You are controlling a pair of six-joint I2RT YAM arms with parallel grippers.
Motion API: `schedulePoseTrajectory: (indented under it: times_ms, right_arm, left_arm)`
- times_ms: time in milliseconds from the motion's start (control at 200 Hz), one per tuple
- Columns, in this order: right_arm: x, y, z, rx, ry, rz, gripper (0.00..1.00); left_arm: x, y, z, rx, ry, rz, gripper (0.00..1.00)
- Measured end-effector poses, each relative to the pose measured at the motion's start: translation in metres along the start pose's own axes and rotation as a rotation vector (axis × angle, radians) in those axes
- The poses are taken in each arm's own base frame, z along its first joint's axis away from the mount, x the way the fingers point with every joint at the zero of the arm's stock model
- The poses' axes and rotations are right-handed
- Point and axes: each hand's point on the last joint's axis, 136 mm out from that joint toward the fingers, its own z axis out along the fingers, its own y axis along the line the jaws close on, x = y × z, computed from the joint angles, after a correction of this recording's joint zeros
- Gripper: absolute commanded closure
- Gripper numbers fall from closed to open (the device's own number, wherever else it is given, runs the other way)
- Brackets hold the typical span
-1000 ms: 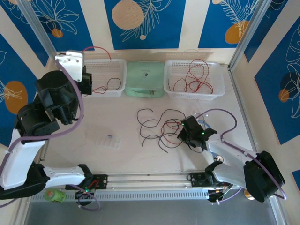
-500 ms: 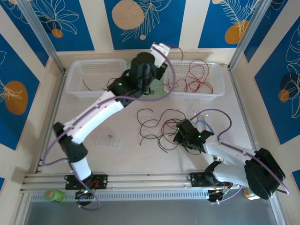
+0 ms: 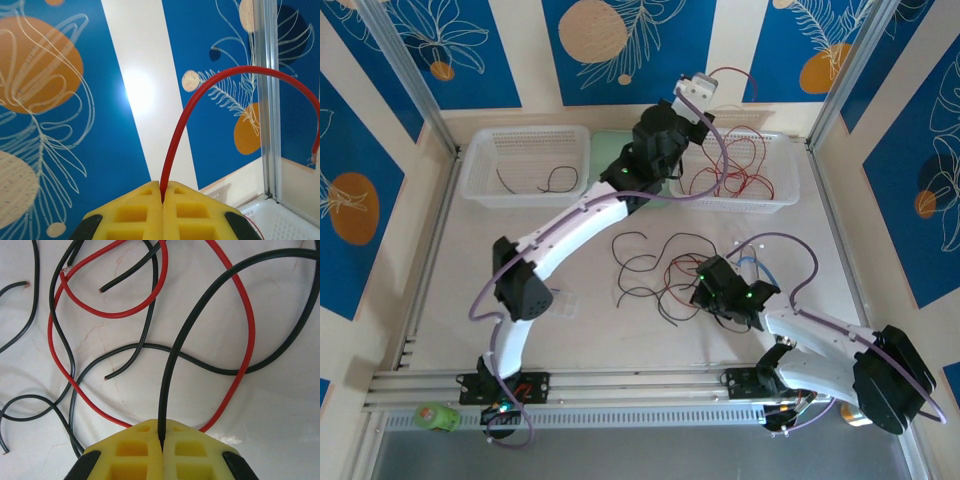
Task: Untangle the cables
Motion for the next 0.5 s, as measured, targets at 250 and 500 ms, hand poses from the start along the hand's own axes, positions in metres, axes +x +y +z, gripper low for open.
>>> schedulePoseTrajectory:
  times_ms: [250,500]
  right_arm:
    - [0.007,-0.015,-0.005,0.005,0.001,0.027,1.00]
    - [0.009,-0.024,-0.013,-0.005,-0.009,0.060,1.00]
  left_arm:
    - [0.161,-0.037,0.058,-0.017,0.158,0.059,0.97]
    - [0.249,-0.049,0.066,0.033,0.335,0.041,0.91]
